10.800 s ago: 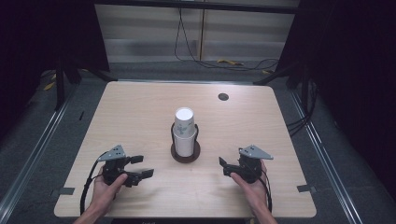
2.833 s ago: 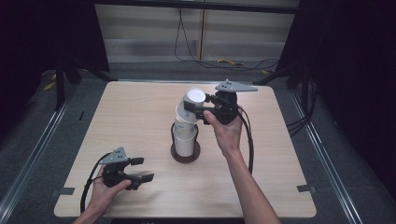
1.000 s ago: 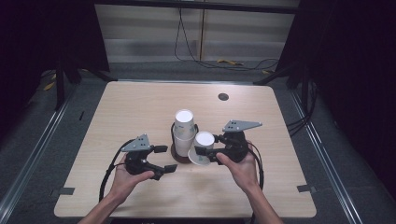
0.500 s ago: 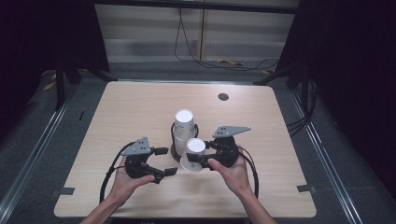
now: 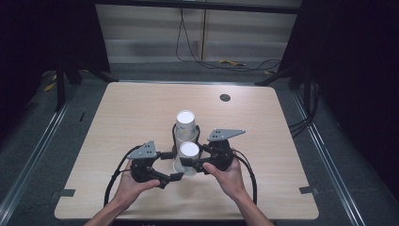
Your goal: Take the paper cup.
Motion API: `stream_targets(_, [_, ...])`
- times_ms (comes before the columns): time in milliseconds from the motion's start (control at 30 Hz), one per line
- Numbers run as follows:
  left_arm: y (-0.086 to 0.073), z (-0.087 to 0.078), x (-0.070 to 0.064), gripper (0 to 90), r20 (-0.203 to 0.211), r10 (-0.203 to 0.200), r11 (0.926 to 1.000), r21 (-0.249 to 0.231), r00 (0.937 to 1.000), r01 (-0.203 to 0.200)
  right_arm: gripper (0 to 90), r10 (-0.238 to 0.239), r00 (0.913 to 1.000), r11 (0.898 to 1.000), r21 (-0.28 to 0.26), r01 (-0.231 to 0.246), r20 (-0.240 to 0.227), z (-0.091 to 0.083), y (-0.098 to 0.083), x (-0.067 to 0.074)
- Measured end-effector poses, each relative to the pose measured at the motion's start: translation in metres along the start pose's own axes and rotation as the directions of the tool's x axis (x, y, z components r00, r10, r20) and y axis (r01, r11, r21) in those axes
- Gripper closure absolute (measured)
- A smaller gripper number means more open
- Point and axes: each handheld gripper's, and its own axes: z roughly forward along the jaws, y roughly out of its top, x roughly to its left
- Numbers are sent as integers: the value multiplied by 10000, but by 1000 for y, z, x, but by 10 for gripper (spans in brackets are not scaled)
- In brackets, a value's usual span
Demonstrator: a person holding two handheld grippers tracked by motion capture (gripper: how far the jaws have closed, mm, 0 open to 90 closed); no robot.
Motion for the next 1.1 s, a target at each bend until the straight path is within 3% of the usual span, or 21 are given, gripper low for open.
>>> stream_targets(533, [0,11,-8,168,0,165,9997,196,9999,-165,353,-89,9992,9997,233,98,-383,14,0,9])
stream_targets(700, [0,13,-8,173,70,130,9999,93,9999,-131,353,-133,9989,9994,306,146,-441,18,-1,10])
stream_targets(833, [-1,10,-5,238,47,80,10000,-32,10000,-80,353,-130,9988,9995,270,143,-479,18,-1,11])
stream_targets(1100, [-2,10,-4,243,28,57,9999,-104,10000,-57,347,-16,9990,9998,205,25,-438,19,-1,10])
